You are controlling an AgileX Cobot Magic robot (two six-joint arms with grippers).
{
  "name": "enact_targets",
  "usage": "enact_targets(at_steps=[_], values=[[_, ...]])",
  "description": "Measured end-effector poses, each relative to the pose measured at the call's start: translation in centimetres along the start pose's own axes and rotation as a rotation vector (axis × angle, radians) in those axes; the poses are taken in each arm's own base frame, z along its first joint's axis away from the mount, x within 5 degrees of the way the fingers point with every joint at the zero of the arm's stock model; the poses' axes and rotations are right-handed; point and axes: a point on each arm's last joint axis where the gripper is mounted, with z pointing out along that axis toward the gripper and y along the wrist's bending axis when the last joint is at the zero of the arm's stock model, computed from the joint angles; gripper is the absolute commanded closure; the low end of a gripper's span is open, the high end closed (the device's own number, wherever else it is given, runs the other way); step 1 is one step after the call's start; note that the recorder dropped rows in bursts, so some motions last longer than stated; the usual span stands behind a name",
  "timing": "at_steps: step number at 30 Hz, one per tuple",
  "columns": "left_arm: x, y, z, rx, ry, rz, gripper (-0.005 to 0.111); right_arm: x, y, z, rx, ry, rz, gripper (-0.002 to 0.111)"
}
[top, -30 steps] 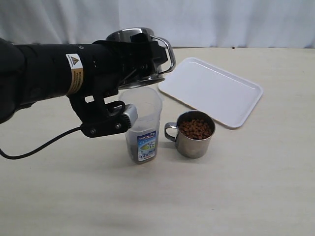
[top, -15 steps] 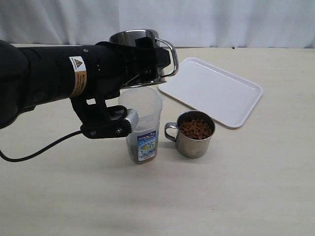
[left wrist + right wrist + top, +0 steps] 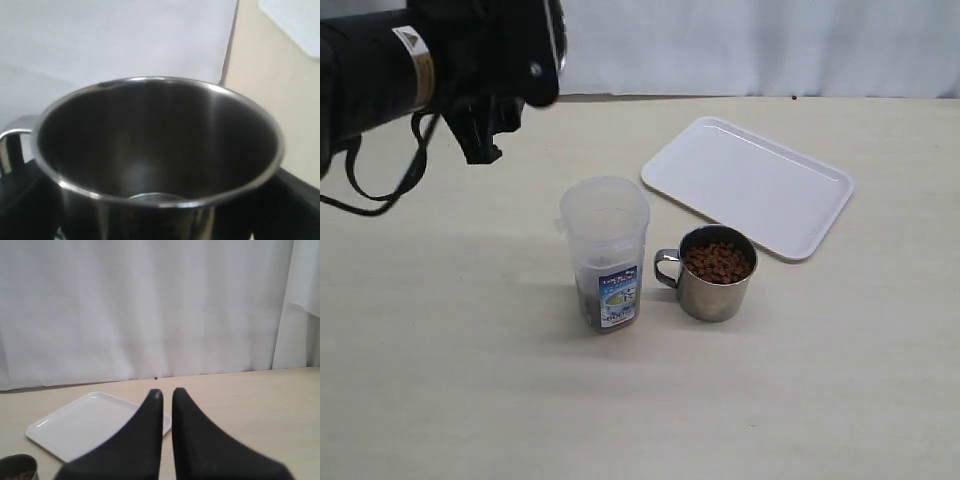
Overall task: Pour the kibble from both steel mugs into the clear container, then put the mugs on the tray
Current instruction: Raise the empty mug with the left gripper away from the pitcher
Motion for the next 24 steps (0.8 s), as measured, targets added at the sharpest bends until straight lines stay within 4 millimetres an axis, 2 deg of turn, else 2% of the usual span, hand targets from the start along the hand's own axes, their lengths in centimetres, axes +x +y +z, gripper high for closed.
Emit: enact_targets(at_steps=[4,7,11,19,22,24], values=[[2.6,0.7,0.9,0.046,0.003,-0.409,0.107,0.0,0.0,0.0,0.000,0.000,0.000,0.103],[4.0,0.4,1.2,0.104,-0.003,-0.591,0.107,0.0,0.0,0.0,0.000,0.000,0.000,0.103],[5.9,-0.8,1.4,0.165,0.029,-0.727,0.107,0.0,0.0,0.0,0.000,0.000,0.000,0.103],[9.6,-2.6,1.2,0.216,0.122,-0.878,0.107,0.0,0.0,0.0,0.000,0.000,0.000,0.103],[10.5,-2.7,1.1,0.235,0.115,-1.020,0.107,0.0,0.0,0.0,0.000,0.000,0.000,0.103],[10.9,-2.5,1.0,0.241,0.080,-1.175,0.107,0.0,0.0,0.0,0.000,0.000,0.000,0.103]])
